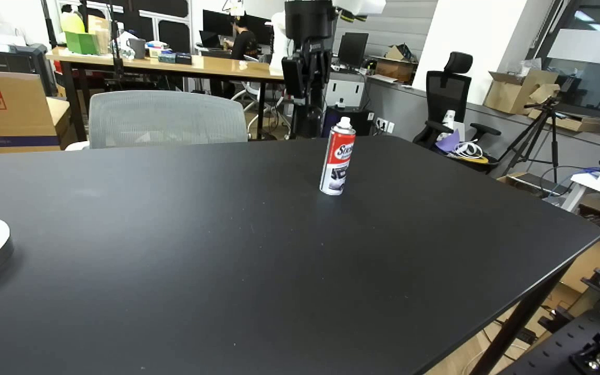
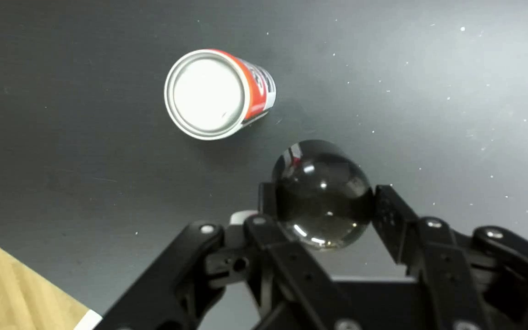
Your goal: Remove the black lid from the spray can
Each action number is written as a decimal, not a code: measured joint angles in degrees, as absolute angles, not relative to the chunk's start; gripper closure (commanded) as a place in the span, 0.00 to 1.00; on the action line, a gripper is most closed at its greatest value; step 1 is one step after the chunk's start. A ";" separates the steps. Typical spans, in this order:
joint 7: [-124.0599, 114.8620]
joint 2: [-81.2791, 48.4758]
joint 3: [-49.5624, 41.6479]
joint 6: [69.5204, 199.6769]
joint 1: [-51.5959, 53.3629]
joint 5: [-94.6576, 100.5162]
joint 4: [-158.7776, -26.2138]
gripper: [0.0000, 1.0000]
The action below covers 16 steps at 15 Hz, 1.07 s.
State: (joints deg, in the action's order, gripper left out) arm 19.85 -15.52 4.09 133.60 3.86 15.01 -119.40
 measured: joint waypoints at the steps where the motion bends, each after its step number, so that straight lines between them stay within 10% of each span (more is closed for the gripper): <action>1: 19.19 -16.59 4.02 134.30 3.98 16.00 -119.45 0.69; 2: 19.00 -17.73 3.96 134.68 3.98 16.38 -119.45 0.44; 4: 19.16 -18.98 3.96 135.20 3.94 16.42 -119.42 0.44; 5: 19.17 -18.98 3.99 135.20 3.94 16.42 -119.40 0.69; 16: 20.51 -23.98 4.23 137.68 4.14 16.97 -118.50 0.69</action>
State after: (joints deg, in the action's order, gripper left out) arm 20.51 -23.98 4.23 137.68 4.14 16.97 -118.50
